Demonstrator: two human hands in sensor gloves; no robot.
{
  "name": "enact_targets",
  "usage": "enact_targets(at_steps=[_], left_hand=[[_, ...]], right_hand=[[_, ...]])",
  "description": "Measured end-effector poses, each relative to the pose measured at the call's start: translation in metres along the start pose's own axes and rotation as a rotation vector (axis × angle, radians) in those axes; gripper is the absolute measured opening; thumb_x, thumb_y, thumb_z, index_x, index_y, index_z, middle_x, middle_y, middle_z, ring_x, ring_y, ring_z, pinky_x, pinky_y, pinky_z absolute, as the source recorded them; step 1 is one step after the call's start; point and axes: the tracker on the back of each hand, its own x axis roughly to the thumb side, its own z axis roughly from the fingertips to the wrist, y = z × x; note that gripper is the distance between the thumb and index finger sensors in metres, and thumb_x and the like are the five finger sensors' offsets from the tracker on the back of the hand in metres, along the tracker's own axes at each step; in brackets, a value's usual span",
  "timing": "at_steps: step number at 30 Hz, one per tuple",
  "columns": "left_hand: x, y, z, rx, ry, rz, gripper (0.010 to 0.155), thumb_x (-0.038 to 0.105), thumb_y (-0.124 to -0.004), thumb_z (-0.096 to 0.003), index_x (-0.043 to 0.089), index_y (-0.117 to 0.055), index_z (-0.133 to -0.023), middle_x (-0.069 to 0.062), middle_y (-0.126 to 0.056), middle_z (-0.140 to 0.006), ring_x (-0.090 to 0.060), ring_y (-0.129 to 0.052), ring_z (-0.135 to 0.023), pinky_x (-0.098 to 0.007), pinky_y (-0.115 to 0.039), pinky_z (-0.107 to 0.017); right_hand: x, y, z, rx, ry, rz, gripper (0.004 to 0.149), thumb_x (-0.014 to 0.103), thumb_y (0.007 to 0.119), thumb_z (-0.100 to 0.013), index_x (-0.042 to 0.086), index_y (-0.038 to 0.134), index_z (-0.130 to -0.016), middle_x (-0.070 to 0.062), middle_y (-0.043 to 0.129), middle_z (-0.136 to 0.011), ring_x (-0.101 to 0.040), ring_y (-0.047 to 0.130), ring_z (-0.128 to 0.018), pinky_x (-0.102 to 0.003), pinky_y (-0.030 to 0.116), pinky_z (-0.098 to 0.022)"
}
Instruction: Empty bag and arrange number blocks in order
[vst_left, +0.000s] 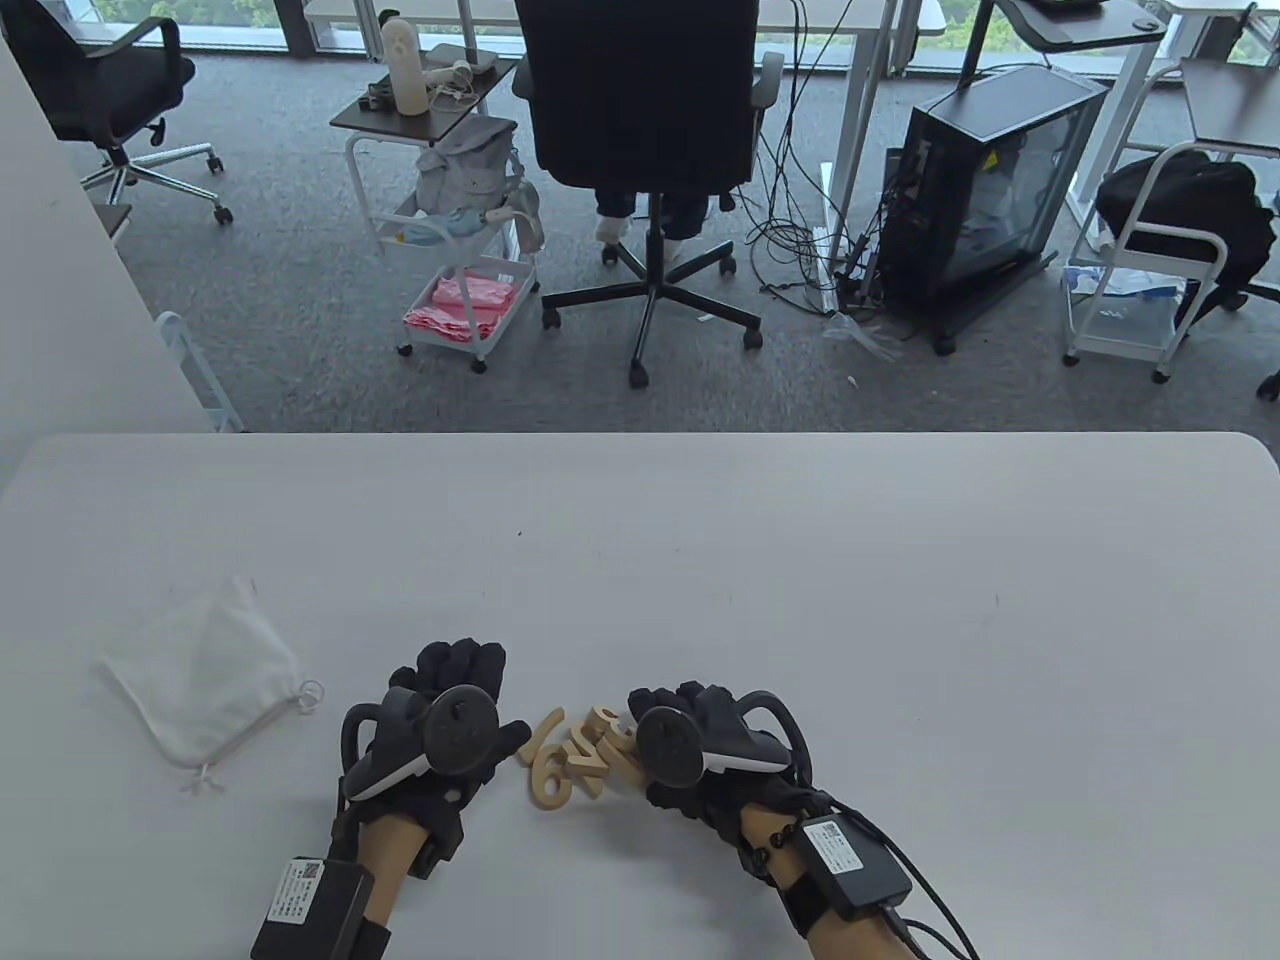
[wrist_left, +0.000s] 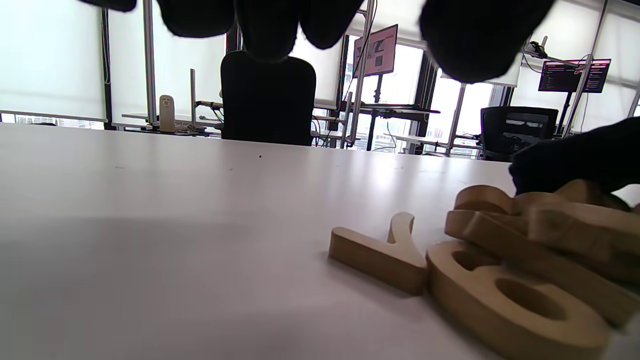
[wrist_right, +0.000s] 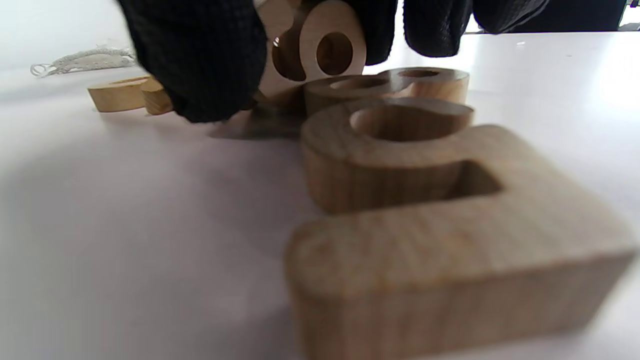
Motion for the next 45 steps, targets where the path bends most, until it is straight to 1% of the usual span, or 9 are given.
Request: enact_targets(at_steps=[9,14,19,21,23,28,31,36,45], left_hand=[[-0.001,0.000,0.000,0.005,-0.006,0.006,0.082,0.052,-0.073,-0.0522,0.004,-0.047,-0.114,-0.031,-0.048,-0.114,-0.063,-0.051,-0.103,-0.080,-0.047,-0.067],[-0.003,0.000,0.001,0.001,-0.001,0.012,0.082,0.052,-0.073,-0.0524,0.004,-0.047,-0.114,-0.031,-0.048,-0.114,-0.063,-0.052,-0.103,-0.080,-0.046,-0.066],[-0.007,0.000,0.002,-0.001,0.005,0.019,0.082,0.051,-0.073,-0.0524,0.004,-0.047,-0.114,-0.032,-0.048,-0.114,-0.064,-0.052,-0.103,-0.080,-0.046,-0.066],[-0.006,0.000,0.002,-0.003,0.003,0.016,0.082,0.051,-0.073,-0.0524,0.003,-0.048,-0.114,-0.031,-0.048,-0.114,-0.064,-0.052,-0.103,-0.080,-0.046,-0.066],[-0.006,0.000,0.002,-0.007,-0.001,0.011,0.082,0.051,-0.073,-0.0524,0.004,-0.048,-0.114,-0.031,-0.048,-0.114,-0.064,-0.051,-0.103,-0.080,-0.046,-0.066],[-0.005,0.000,0.001,-0.017,-0.008,0.004,0.081,0.051,-0.073,-0.0524,0.004,-0.049,-0.114,-0.031,-0.049,-0.114,-0.063,-0.052,-0.103,-0.080,-0.046,-0.066],[-0.005,0.000,0.001,-0.026,-0.009,0.002,0.081,0.051,-0.074,-0.0524,0.004,-0.049,-0.113,-0.031,-0.049,-0.114,-0.063,-0.052,-0.103,-0.080,-0.046,-0.066],[-0.005,0.000,0.002,-0.023,-0.009,0.004,0.081,0.051,-0.074,-0.0523,0.004,-0.049,-0.113,-0.031,-0.049,-0.114,-0.063,-0.052,-0.103,-0.080,-0.046,-0.066],[-0.005,0.000,0.002,-0.023,-0.009,0.003,0.081,0.051,-0.073,-0.0524,0.004,-0.049,-0.114,-0.031,-0.049,-0.114,-0.063,-0.052,-0.103,-0.080,-0.046,-0.066]], right_hand=[[0.000,-0.003,0.003,-0.074,-0.007,0.011,0.088,0.042,0.088,-0.044,0.003,0.044,-0.110,-0.021,0.062,-0.110,-0.046,0.069,-0.099,-0.065,0.056,-0.074],[-0.011,-0.025,0.015,-0.120,-0.006,-0.116,0.088,0.041,0.090,-0.043,0.002,0.046,-0.110,-0.022,0.062,-0.110,-0.047,0.069,-0.099,-0.065,0.057,-0.074],[-0.038,-0.045,0.031,-0.141,0.024,-0.216,0.088,0.035,0.093,-0.043,0.001,0.048,-0.109,-0.024,0.060,-0.110,-0.050,0.073,-0.097,-0.064,0.064,-0.072],[-0.050,-0.047,0.036,-0.132,0.051,-0.268,0.087,0.032,0.094,-0.043,0.000,0.048,-0.109,-0.027,0.058,-0.110,-0.050,0.080,-0.092,-0.061,0.071,-0.070],[-0.060,-0.046,0.039,-0.109,0.088,-0.235,0.086,0.029,0.095,-0.042,0.000,0.048,-0.109,-0.028,0.057,-0.109,-0.047,0.084,-0.089,-0.058,0.075,-0.069],[-0.067,-0.030,0.036,0.088,0.215,0.044,0.083,0.028,0.097,-0.042,0.002,0.054,-0.107,-0.028,0.058,-0.109,-0.047,0.084,-0.088,-0.057,0.075,-0.068],[-0.065,-0.019,0.028,0.160,0.247,0.124,0.078,0.025,0.097,-0.041,0.004,0.059,-0.106,-0.030,0.056,-0.109,-0.046,0.084,-0.087,-0.056,0.075,-0.068],[-0.061,-0.014,0.021,0.179,0.229,0.124,0.078,0.025,0.096,-0.042,0.007,0.057,-0.107,-0.029,0.056,-0.110,-0.047,0.084,-0.084,-0.054,0.078,-0.066],[-0.060,-0.010,0.018,0.184,0.218,0.078,0.082,0.030,0.094,-0.043,0.011,0.050,-0.110,-0.022,0.058,-0.112,-0.048,0.081,-0.084,-0.057,0.075,-0.066]])
